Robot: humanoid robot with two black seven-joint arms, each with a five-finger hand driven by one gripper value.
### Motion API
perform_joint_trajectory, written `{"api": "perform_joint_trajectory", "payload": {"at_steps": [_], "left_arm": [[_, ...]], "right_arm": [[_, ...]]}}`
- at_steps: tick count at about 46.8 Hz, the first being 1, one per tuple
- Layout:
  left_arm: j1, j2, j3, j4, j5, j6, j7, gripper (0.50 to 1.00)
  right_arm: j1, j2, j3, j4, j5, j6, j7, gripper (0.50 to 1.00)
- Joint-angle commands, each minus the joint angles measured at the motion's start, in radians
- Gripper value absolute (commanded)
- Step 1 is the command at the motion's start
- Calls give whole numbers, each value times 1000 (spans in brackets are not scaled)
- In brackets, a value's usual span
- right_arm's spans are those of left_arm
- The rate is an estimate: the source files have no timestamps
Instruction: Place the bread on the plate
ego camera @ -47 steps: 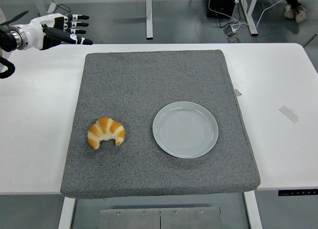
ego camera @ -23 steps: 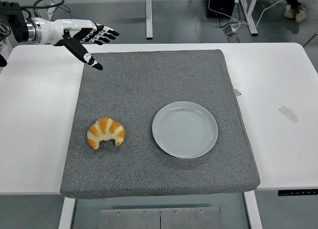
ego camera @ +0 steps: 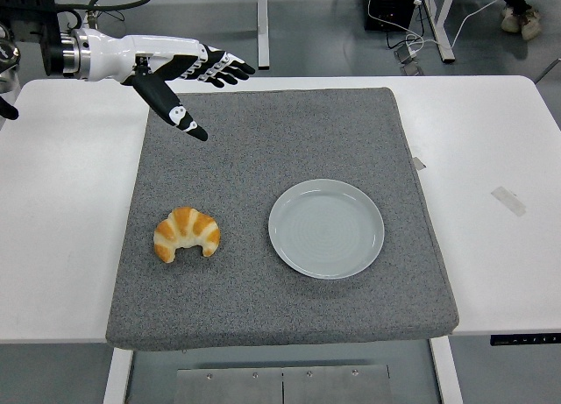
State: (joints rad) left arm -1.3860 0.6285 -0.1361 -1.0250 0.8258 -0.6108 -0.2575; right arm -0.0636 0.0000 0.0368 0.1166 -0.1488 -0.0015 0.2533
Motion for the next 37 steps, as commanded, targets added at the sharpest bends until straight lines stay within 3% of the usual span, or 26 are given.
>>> {"api": "perform_joint_trajectory", "payload": {"at_steps": [1, 9, 28, 37], "left_arm": [[7, 36, -7, -35, 0, 0, 0, 984], [31, 91, -3, -76, 1, 0, 9, 984], [25, 73, -26, -78, -54, 0, 15, 984], [39, 134, -36, -139, -60, 0, 15, 984]], "right_arm": [[-1, 0, 0, 0, 0, 0, 0, 1000], [1, 0, 0, 0, 0, 0, 0, 1000], [-1, 0, 0, 0, 0, 0, 0, 1000], [-1, 0, 0, 0, 0, 0, 0, 1000]]}}
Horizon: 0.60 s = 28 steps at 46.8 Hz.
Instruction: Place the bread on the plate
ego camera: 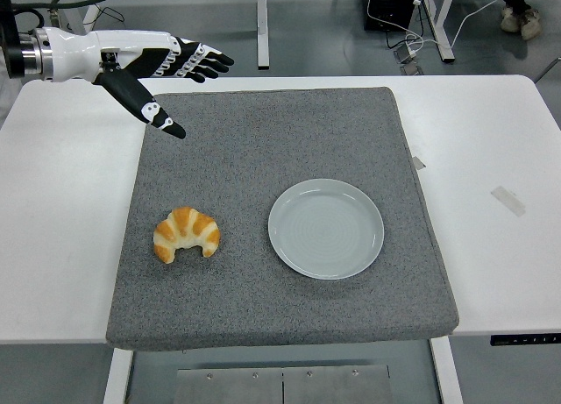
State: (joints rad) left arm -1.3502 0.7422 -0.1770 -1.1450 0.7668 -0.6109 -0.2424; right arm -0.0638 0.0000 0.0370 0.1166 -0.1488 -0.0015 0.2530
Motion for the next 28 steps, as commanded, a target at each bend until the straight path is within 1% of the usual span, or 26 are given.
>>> {"api": "perform_joint_trajectory", "payload": {"at_steps": [1, 6, 10, 13, 20, 28], "left_arm": [[3, 23, 8, -21, -4, 0, 0, 986], [3, 42, 24, -18, -40, 0, -3, 986], [0, 69, 56, -21, -34, 0, -6, 986], [0, 77, 68, -25, -27, 0, -6, 986], [6, 80, 70, -32, 37, 0, -6, 986], [36, 75, 70, -48, 118, 0, -9, 984]], "right_arm": [[-1, 0, 0, 0, 0, 0, 0, 1000], [-1, 0, 0, 0, 0, 0, 0, 1000], [1, 0, 0, 0, 0, 0, 0, 1000], [1, 0, 0, 0, 0, 0, 0, 1000], [-1, 0, 0, 0, 0, 0, 0, 1000], [-1, 0, 0, 0, 0, 0, 0, 1000]]}}
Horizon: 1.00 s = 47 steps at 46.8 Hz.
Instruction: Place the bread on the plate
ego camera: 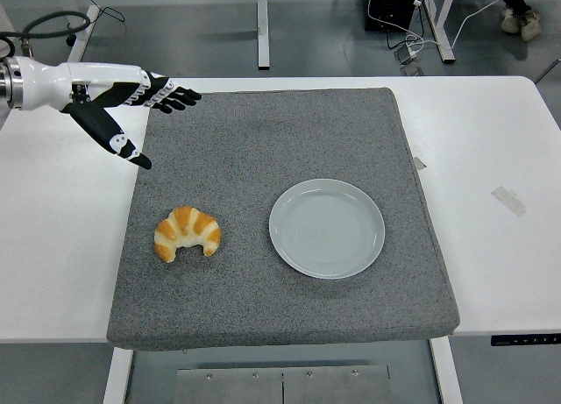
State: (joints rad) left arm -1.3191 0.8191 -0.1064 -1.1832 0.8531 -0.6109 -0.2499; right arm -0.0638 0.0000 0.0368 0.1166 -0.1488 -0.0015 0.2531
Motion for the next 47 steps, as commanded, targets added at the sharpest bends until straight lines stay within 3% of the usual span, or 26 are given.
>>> {"api": "perform_joint_trajectory", "payload": {"at_steps": [1, 22, 47], "left_arm": [[4, -2, -1, -15, 44, 0, -2, 984], [54, 3, -4, -76, 282, 0, -8, 983], [135, -34, -7, -93, 359, 0, -8, 981]], "right_arm": [[1, 0, 0, 0, 0, 0, 0, 1000], [-1, 0, 0, 0, 0, 0, 0, 1000], [-1, 0, 0, 0, 0, 0, 0, 1000]]}}
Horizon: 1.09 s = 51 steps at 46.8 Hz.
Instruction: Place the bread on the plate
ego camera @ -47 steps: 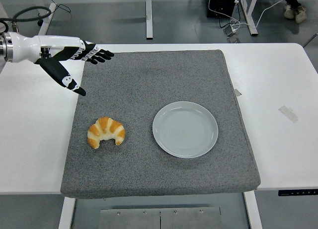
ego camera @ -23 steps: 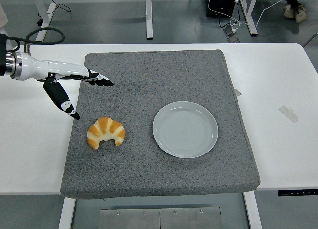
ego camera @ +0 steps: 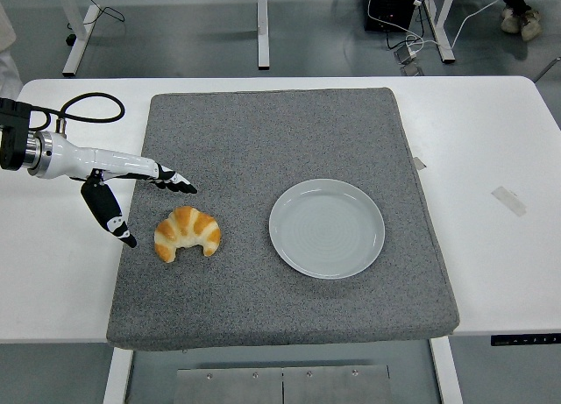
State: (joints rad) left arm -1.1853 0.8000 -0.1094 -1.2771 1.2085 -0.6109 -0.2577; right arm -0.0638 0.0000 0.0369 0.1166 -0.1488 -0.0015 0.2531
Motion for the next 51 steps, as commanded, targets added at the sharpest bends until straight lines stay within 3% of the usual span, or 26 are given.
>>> {"api": "perform_joint_trajectory", "payload": {"at_steps": [1, 19, 40, 51], "left_arm": [[3, -21, -6, 1, 3, 0, 0, 981], [13, -110, 2, 18, 62, 0, 2, 978], [21, -130, -1, 85, 112, 0, 5, 977], [29, -156, 0, 110, 112, 46, 6, 974]], "right_arm": [[-1, 0, 0, 0, 0, 0, 0, 1000], [1, 0, 0, 0, 0, 0, 0, 1000], [-1, 0, 0, 0, 0, 0, 0, 1000], [-1, 0, 0, 0, 0, 0, 0, 1000]]}}
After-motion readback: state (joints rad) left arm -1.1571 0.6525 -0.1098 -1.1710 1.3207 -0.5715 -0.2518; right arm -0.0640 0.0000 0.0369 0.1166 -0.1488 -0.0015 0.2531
